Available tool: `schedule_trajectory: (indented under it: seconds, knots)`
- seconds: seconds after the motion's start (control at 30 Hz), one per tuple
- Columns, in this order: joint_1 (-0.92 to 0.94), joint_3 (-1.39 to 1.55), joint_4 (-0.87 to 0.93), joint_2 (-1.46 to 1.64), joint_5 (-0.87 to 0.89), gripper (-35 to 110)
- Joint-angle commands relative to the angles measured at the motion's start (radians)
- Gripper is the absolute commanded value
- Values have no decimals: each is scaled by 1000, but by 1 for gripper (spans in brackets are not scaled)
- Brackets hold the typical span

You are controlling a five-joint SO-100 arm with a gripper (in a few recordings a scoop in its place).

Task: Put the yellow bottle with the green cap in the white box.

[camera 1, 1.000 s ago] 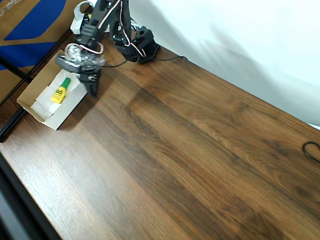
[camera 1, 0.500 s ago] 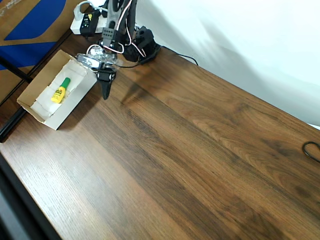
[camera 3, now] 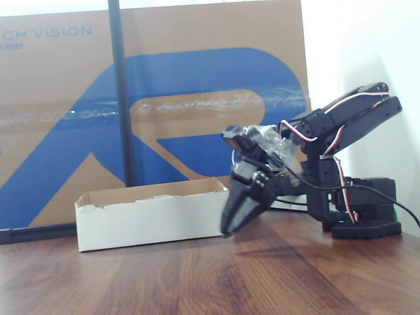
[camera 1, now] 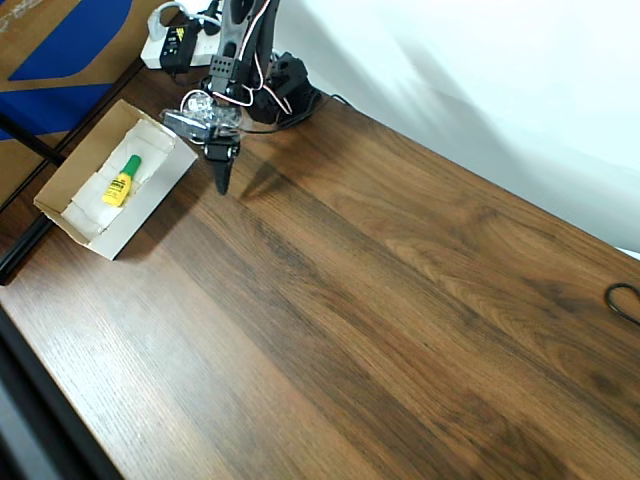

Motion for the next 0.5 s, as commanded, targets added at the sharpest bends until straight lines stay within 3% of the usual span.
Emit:
schedule_trajectory:
  seconds: [0.0, 0.47]
  knots:
    - [-20, 14, 78, 63, -26, 0]
    - [18, 15, 706, 528, 101, 0]
